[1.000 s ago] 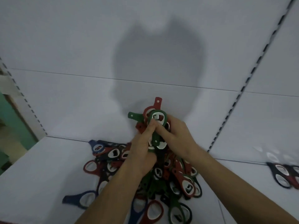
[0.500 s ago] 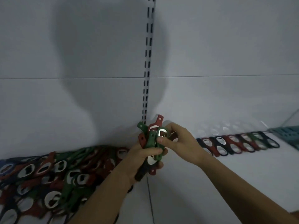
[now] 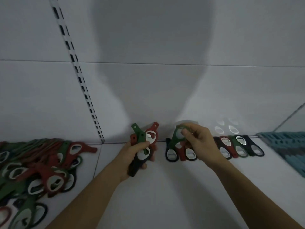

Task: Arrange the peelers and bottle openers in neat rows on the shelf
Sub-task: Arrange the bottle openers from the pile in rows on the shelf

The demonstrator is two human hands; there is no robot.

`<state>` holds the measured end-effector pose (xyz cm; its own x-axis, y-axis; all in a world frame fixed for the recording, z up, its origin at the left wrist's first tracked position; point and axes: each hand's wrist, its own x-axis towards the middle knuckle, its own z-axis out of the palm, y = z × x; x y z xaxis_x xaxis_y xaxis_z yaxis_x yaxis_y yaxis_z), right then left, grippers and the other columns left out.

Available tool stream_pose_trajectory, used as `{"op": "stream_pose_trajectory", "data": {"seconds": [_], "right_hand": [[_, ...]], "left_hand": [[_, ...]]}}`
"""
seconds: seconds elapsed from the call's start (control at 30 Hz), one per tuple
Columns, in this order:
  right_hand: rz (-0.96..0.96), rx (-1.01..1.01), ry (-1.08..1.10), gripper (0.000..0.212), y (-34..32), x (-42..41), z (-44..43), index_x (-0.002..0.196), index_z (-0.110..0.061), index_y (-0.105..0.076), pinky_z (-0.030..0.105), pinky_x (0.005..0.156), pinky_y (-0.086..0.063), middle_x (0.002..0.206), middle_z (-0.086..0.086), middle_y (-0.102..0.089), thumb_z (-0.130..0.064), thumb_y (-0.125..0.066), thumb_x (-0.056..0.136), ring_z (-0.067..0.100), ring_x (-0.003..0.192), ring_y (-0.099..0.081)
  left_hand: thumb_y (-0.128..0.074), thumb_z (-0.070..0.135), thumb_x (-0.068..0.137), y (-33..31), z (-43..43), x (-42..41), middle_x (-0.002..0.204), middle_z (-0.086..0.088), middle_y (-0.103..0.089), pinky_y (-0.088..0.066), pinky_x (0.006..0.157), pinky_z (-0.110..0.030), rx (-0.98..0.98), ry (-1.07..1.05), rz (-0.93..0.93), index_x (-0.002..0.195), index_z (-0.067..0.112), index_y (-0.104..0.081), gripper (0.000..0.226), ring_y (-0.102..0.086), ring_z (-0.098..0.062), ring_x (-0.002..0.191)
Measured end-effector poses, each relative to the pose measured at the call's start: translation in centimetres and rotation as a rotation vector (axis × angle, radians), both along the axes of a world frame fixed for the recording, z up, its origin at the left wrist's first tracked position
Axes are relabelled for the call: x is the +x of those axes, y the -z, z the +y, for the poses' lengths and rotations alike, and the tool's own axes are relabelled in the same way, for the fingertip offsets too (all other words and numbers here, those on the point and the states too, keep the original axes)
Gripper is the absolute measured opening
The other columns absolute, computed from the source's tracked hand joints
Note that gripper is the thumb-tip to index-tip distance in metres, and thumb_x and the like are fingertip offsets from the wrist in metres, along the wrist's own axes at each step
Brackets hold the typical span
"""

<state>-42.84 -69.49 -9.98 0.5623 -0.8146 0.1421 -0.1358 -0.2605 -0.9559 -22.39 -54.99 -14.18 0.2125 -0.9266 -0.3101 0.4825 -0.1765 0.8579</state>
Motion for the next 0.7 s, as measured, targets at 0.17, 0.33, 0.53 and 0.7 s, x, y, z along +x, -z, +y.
{"op": "stream_pose_trajectory", "data": {"seconds": [0.17, 0.33, 0.53, 0.7], "right_hand": [[0.209, -0.182, 0.067, 0.007, 1.5, 1.6, -0.6, 0.098, -0.024, -0.066, 0.013, 0.056, -0.052, 0.084, -0.009, -0.072, -0.019, -0.069, 0.095, 0.003, 0.068, -0.07], [0.405, -0.414, -0.035, 0.011, 2.6, 3.7, -0.4, 0.102, -0.022, -0.075, 0.001, 0.063, -0.041, 0.09, -0.009, -0.071, -0.026, -0.072, 0.092, 0.0, 0.07, -0.057], [0.575, -0.658, 0.003, 0.023, 3.4, 4.7, 0.4, 0.115, -0.016, -0.069, 0.029, 0.084, -0.052, 0.11, 0.002, -0.07, -0.03, -0.06, 0.1, 0.019, 0.091, -0.063], [0.15, -0.321, -0.03, 0.02, 2.4, 4.2, 1.3, 0.115, -0.021, -0.068, 0.014, 0.073, -0.049, 0.104, -0.01, -0.071, -0.031, -0.055, 0.103, 0.002, 0.086, -0.064]], "left_hand": [[-0.095, 0.039, 0.064, 1.2, -0.3, 0.1, 0.106, -0.019, -0.072, -0.053, 0.052, -0.032, -0.057, -0.034, 0.141, 0.115, 0.004, -0.075, 0.065, -0.068, -0.026, 0.077], [-0.081, 0.032, 0.075, 1.5, -0.4, 0.1, 0.098, -0.016, -0.07, -0.053, 0.055, -0.031, -0.064, -0.055, 0.081, 0.113, 0.0, -0.073, 0.05, -0.066, -0.025, 0.078], [-0.079, 0.03, 0.081, 1.7, -0.1, -0.1, 0.105, -0.019, -0.069, -0.052, 0.055, -0.033, -0.101, -0.092, 0.102, 0.113, 0.005, -0.072, 0.041, -0.065, -0.027, 0.075], [-0.084, 0.037, 0.08, 1.7, 0.2, 0.0, 0.106, -0.02, -0.067, -0.051, 0.056, -0.032, -0.154, -0.01, 0.024, 0.111, 0.013, -0.072, 0.042, -0.065, -0.028, 0.073]]}}
